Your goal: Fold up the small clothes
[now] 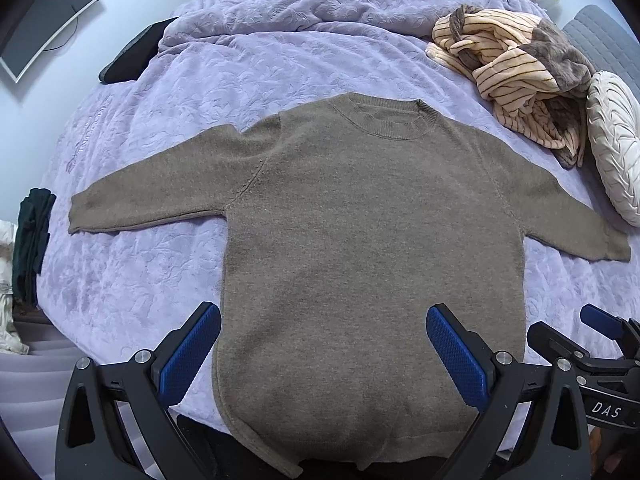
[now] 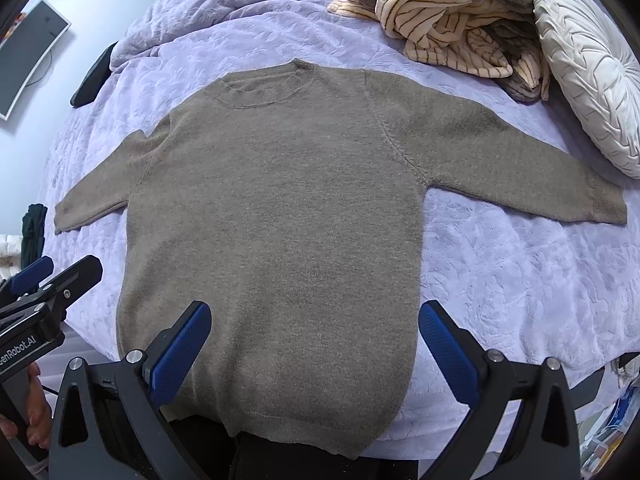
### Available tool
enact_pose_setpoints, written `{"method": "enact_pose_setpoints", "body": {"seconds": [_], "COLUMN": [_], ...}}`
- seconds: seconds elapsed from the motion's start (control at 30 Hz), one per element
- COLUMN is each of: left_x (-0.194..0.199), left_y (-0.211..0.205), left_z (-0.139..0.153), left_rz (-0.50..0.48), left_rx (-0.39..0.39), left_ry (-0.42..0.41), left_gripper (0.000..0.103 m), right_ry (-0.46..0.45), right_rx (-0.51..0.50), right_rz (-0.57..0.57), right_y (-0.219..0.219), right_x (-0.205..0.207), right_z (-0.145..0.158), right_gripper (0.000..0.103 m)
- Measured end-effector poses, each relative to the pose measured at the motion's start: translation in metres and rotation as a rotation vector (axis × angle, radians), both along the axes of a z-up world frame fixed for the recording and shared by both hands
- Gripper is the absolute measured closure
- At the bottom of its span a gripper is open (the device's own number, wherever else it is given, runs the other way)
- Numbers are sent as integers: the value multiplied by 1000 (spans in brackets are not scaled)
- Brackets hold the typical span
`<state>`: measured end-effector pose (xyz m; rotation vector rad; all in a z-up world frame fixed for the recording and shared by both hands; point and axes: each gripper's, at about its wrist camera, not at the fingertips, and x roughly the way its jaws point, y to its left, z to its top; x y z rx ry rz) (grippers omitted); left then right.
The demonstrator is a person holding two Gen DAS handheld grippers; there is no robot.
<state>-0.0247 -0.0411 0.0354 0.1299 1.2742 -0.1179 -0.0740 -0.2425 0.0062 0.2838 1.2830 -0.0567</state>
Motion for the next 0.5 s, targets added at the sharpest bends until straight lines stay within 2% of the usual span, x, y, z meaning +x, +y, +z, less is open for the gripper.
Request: {"method": "enact_pose_setpoints", "body": {"seconds": [0.5], "left_x": [1], "left_y": [-1], "left_z": [3], "left_rz": [-20], "left_rx": [-28], "left_ry": [2], "left_gripper": [0], "right_ry": [7], "right_rx": [-2], "right_rz": [-19], "right_y": [0], "right_x": [-4], "right_z": [4], "right_gripper": [0]}}
